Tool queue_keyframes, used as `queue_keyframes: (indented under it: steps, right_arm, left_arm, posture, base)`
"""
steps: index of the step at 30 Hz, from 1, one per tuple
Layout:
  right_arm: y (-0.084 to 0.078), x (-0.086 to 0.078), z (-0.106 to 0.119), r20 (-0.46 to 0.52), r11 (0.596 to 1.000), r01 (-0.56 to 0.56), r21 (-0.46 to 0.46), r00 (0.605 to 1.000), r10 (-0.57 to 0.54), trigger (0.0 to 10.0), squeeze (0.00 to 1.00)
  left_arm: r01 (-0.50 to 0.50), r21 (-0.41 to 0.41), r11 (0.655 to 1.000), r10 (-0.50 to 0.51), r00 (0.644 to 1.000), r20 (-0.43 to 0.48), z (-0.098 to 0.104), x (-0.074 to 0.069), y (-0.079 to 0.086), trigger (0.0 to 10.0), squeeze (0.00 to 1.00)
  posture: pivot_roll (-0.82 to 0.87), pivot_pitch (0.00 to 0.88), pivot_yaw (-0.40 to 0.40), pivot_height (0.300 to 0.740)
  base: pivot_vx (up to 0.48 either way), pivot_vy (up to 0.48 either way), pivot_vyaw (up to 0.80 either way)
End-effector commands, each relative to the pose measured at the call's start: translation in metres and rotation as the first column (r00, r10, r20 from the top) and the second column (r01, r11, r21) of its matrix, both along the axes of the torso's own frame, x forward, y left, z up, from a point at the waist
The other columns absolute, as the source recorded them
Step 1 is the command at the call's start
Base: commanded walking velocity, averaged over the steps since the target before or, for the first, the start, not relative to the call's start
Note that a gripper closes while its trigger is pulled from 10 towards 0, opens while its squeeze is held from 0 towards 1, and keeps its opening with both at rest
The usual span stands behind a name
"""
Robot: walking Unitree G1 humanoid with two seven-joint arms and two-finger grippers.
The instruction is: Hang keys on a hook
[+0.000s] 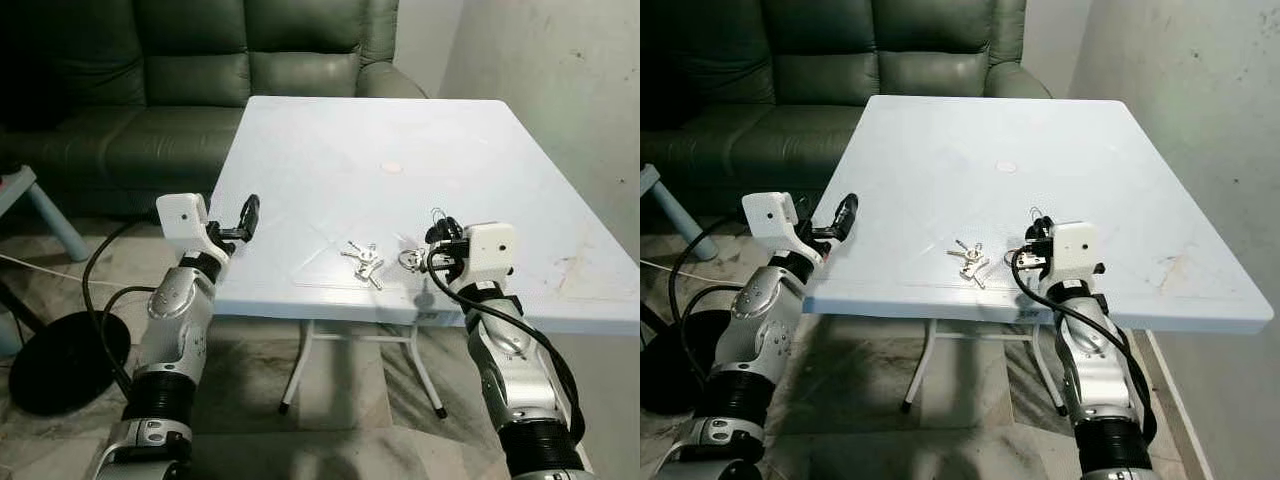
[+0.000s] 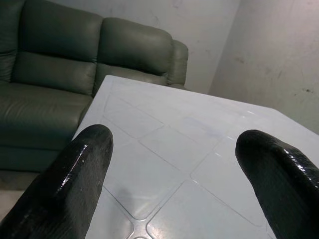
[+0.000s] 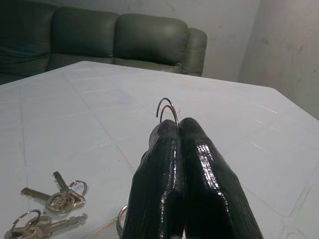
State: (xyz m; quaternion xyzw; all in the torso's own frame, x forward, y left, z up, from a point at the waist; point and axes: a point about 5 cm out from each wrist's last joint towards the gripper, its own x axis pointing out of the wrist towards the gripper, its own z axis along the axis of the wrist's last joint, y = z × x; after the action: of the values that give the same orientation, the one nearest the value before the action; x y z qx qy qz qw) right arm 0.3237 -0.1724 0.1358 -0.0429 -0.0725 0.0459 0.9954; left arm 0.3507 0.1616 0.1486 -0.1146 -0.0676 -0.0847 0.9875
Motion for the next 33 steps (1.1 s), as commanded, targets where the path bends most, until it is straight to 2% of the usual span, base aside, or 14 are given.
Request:
queue_keyframes:
  steps: [1, 23, 33]
  right_arm:
    - [0.0000, 0.0027, 0.0106, 0.032, 1.000, -0.004, 0.000, 0.999, 0.004, 10.0, 0.00]
    - [-0.0019, 0.0015, 0.0075, 0.009, 1.000, 0.021, 0.012, 1.000, -0.021, 10.0, 0.00]
    - [0.0010, 0.0035, 0.0075, 0.004, 1.000, 0.010, 0.013, 1.000, -0.010, 10.0, 0.00]
  left_arm:
    - [-0.016, -0.003, 1.000, 0.016, 1.000, 0.010, 0.0040, 0.0024, 0.0048, 10.0, 0.00]
    - [-0.028, -0.009, 1.000, 0.028, 1.000, -0.001, 0.0047, 0.0058, 0.0068, 10.0, 0.00]
    - [-0.030, 0.000, 1.000, 0.030, 0.999, 0.011, 0.0055, 0.0044, 0.0080, 10.0, 0.00]
  posture:
    - [-0.04, 0.000, 0.002, 0.732]
    - [-0.05, 0.020, 0.012, 0.732]
    - [-0.03, 0.002, -0.001, 0.732]
  base:
    - [0.000, 0.000, 0.00]
    - [0.000, 0.000, 0.00]
    - [0.000, 0.000, 0.00]
